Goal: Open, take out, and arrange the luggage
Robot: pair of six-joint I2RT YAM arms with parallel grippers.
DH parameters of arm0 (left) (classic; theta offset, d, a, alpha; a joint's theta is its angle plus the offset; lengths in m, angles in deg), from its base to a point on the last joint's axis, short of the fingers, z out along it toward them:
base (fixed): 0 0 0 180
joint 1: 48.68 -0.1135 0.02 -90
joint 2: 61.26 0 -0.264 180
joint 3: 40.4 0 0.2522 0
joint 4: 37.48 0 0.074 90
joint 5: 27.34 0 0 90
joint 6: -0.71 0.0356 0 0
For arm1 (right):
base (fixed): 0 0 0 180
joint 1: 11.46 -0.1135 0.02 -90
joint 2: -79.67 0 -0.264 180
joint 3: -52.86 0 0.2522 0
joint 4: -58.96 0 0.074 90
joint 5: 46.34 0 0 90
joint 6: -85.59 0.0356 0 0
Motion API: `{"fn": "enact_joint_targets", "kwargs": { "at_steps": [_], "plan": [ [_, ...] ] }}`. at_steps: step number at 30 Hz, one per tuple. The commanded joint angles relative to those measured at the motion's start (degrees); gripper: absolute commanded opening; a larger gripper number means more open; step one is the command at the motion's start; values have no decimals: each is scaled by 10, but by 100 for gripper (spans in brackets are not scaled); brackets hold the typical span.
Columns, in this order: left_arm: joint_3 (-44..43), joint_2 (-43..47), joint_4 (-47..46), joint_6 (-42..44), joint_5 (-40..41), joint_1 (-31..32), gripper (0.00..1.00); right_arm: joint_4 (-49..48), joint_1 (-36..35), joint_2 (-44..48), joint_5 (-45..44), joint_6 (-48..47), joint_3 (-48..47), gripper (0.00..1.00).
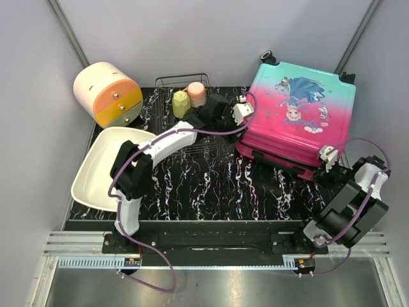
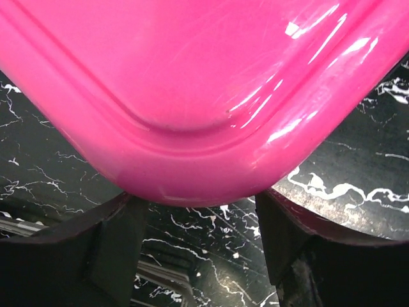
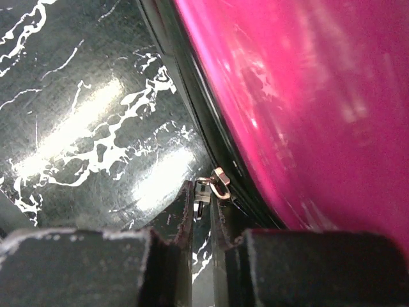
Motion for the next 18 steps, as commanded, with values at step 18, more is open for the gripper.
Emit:
{"fn": "enact_joint_targets", "kwargs": {
  "at_steps": [18],
  "plan": [
    [20, -3, -123, -116, -22, 94, 62, -332, -285, 180, -8, 509, 117, 0]
  ]
}}
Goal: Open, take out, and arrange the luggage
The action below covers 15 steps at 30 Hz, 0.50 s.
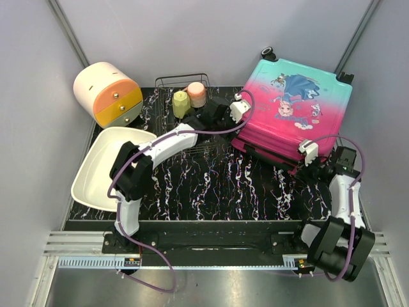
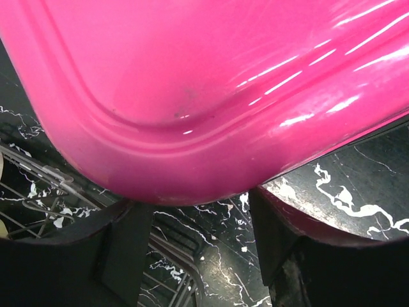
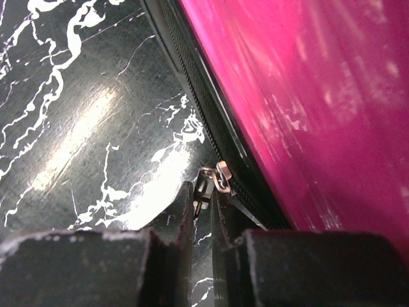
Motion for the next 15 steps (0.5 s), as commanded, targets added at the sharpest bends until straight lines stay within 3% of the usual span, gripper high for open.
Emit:
{"fn": "enact_joint_targets", "kwargs": {
  "at_steps": [1, 2, 4, 5, 8, 9, 12, 15],
  "plan": [
    [2, -8, -110, -48, -165, 79, 62, -121, -75, 32, 79, 128, 23, 0],
    [2, -4, -101, -57, -174, 76, 66, -116, -75, 40, 81, 129, 23, 0],
    [8, 25, -79, -94, -224, 47, 76, -73, -75, 55, 77, 127, 13, 11],
    [16, 41, -72, -110, -233, 34, 83, -50, -75, 59, 76, 116, -5, 26],
    [67, 117, -77, -206, -261, -32, 87, 20, -75, 69, 61, 97, -42, 49],
    [78, 146, -72, -225, -267, -46, 90, 50, -75, 71, 53, 96, -52, 63],
    [103, 189, -73, -270, -278, -83, 99, 108, -75, 66, 41, 105, -93, 75],
    [88, 184, -61, -314, -253, -105, 99, 174, -75, 61, 33, 106, -145, 82]
  ]
}}
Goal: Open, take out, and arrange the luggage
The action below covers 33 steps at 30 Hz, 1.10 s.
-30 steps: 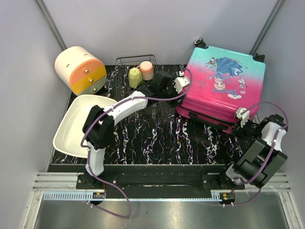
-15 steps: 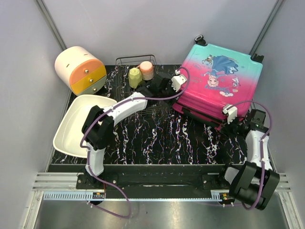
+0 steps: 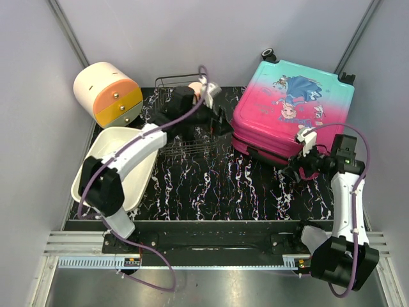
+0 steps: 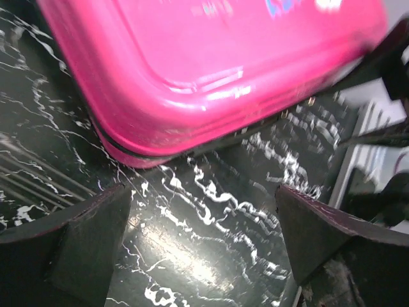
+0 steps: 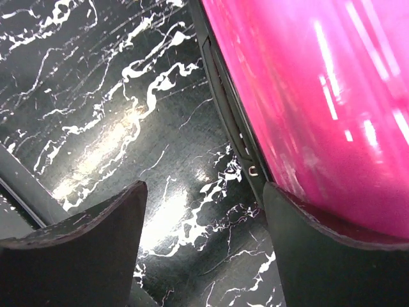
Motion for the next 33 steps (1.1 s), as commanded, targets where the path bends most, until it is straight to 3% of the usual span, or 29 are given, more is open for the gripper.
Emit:
{"fn": "enact_joint_targets", "kwargs": {
  "at_steps": [1, 5, 7, 9, 13, 18, 21, 23, 27, 33],
  "plan": [
    [-41, 26, -39, -143, -26, -37, 99, 106, 1, 0, 1, 16, -90, 83],
    [-119, -45, 17, -256, 0, -54, 99, 114, 1, -7, -26, 56, -146, 85],
    [-117, -54, -9, -331, 2, -60, 99, 105, 1, -21, -40, 73, -177, 91],
    [-108, -61, -70, -375, 2, -60, 99, 88, 1, -34, -51, 89, -196, 91],
    [-121, -87, -92, -456, 47, -60, 99, 40, 1, -50, -87, 113, -229, 91],
    [-106, -132, -177, -554, 48, -59, 99, -60, 0, -41, -87, 92, -217, 93],
    [-106, -159, -213, -581, 44, -55, 99, -105, -6, -38, -90, 74, -198, 94],
    [-100, -171, -270, -593, 32, -54, 99, -108, -10, -42, -92, 51, -193, 94],
    [-106, -186, -299, -603, 10, -42, 99, -95, -13, -45, -81, 36, -194, 96],
    [-118, -161, -321, -605, -13, -21, 88, -85, -24, -41, -68, 24, -187, 98]
  ]
}}
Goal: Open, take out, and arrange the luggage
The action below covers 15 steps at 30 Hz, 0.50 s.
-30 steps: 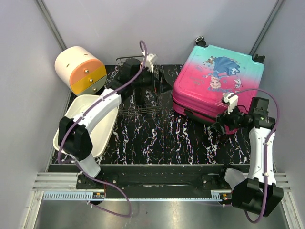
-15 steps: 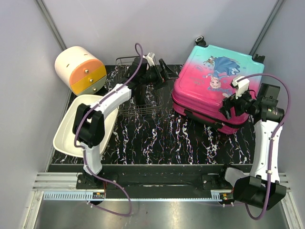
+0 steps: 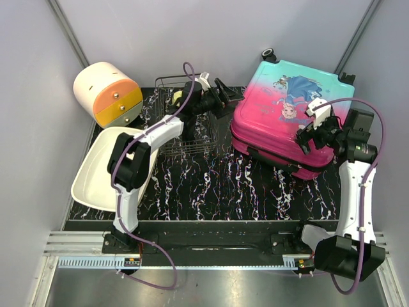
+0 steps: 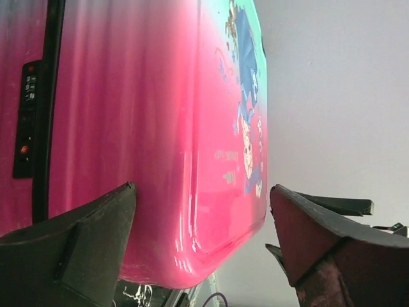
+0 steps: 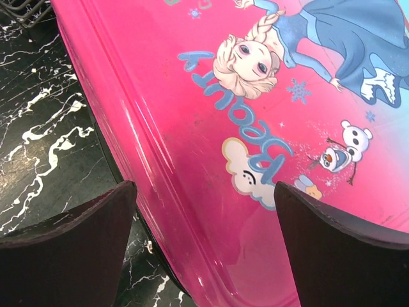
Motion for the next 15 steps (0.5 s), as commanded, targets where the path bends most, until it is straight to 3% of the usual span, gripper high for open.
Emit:
{"fn": "enact_joint_targets", "kwargs": {
  "at_steps": [1, 7, 10, 12, 15],
  "plan": [
    [-19, 35, -69, -19, -47, 33, 87, -15, -8, 4, 16, -17, 9, 98],
    [-35, 52, -64, -63, -52, 56, 81, -20, -16, 6, 53, -10, 12, 98],
    [-2, 85, -8, -50, -27, 42, 86, -23, -26, 2, 60, -14, 12, 99],
    [51, 112, 18, -29, 17, 31, 97, -25, -29, 0, 60, -18, 13, 99],
    [113, 148, 32, -16, 42, 33, 99, -24, -33, 3, 53, -20, 22, 99]
  ]
}}
